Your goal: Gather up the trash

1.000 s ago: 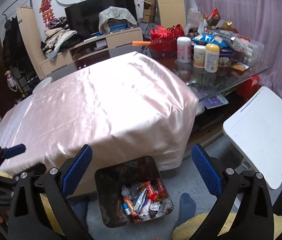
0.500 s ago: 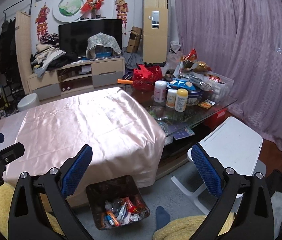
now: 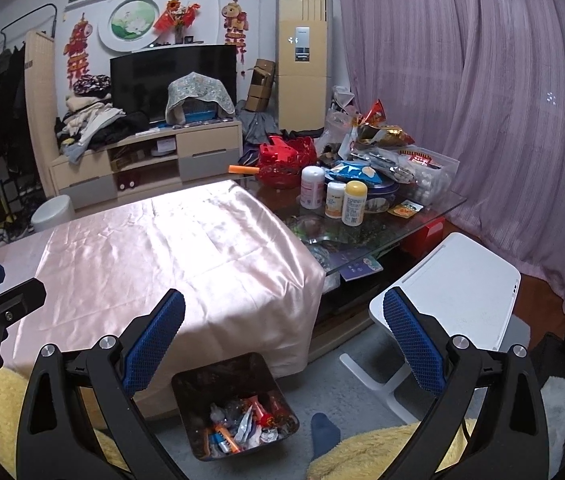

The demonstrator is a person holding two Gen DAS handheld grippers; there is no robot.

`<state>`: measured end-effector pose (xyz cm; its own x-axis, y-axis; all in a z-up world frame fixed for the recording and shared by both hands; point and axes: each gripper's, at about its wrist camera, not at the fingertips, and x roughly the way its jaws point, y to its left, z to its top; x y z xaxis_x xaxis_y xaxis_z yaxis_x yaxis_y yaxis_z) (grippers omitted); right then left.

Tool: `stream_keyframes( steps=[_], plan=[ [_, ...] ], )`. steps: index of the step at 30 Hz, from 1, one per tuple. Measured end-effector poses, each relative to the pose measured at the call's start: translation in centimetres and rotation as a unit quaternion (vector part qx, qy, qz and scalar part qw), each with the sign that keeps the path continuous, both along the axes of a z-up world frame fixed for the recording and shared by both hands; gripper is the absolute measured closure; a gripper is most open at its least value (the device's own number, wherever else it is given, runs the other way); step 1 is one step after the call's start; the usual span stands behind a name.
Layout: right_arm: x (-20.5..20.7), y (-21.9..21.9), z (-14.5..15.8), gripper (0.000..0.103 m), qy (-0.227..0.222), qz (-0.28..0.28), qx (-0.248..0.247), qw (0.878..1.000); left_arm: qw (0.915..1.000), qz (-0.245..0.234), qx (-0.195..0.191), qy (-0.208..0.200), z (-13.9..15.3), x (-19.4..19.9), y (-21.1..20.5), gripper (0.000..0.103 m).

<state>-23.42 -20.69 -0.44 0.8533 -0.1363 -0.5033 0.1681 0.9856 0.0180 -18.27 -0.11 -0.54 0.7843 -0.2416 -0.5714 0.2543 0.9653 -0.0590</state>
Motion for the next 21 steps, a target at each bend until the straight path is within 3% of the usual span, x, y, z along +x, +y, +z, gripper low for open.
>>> stream_keyframes(
  steps=[7,21],
  plan=[
    [-0.33,0.03,0.61,0.003,-0.019,-0.001,0.004,1.000,1.0000,-0.002,-0.001,-0.003,0.09,0.16,-0.11,0.008],
    [-0.15,-0.05,0.53,0.003,-0.014,-0.004,0.004,1.000,1.0000,-0.009,0.000,-0.002,-0.17,0.39,-0.78,0.008]
  ],
)
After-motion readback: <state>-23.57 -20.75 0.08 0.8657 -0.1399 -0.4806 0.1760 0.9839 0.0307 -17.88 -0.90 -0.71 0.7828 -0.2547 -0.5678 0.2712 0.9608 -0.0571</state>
